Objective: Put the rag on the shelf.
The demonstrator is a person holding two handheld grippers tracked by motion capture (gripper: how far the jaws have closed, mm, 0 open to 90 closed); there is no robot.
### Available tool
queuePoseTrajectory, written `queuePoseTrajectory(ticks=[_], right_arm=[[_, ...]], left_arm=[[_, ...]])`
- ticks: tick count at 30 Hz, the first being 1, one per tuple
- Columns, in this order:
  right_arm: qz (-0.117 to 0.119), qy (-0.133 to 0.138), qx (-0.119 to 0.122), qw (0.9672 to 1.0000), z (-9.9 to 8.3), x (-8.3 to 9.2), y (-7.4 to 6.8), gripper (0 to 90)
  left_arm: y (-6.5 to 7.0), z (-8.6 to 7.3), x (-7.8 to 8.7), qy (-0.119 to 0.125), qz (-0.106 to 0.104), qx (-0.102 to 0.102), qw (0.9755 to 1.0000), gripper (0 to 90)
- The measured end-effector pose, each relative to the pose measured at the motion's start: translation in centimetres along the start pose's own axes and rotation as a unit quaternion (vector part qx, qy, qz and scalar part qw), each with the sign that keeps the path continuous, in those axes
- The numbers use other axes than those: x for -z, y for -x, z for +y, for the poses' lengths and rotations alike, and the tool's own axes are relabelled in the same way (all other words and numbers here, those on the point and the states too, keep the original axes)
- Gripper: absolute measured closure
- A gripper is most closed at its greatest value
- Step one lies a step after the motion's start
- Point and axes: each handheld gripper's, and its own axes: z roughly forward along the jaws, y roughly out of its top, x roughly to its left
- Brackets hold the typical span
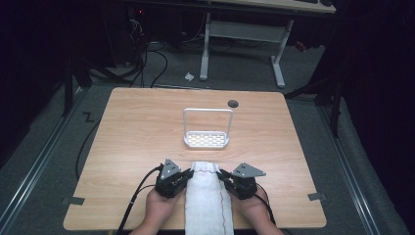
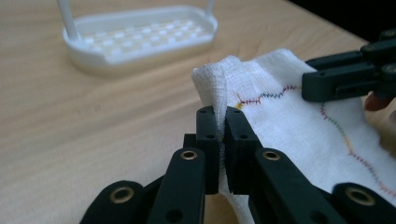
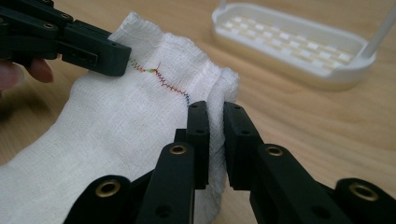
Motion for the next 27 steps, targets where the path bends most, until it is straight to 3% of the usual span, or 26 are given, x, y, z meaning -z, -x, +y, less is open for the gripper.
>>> queuePoseTrajectory(ticks=[4, 11, 16, 27], right_arm=[[-0.024, 0.055, 0.007, 0.9982, 1.9, 1.6, 0.2, 82.2], [-0.041, 0.102, 0.013, 0.9938, 4.2, 2.6, 0.3, 82.2], [-0.055, 0.130, 0.030, 0.9895, 5.8, 3.4, -0.2, 82.2], [-0.058, 0.182, 0.044, 0.9806, 9.3, 5.4, -0.8, 82.2]], left_arm=[[1.0, 2.4, 0.6, 0.032, 0.014, -0.021, 0.9992, 85.9], [1.3, 5.2, 1.9, 0.079, 0.028, -0.020, 0.9963, 85.8], [1.8, 6.3, 2.9, 0.110, 0.039, -0.022, 0.9929, 85.7], [2.4, 9.6, 5.1, 0.166, 0.049, -0.047, 0.9837, 85.8]])
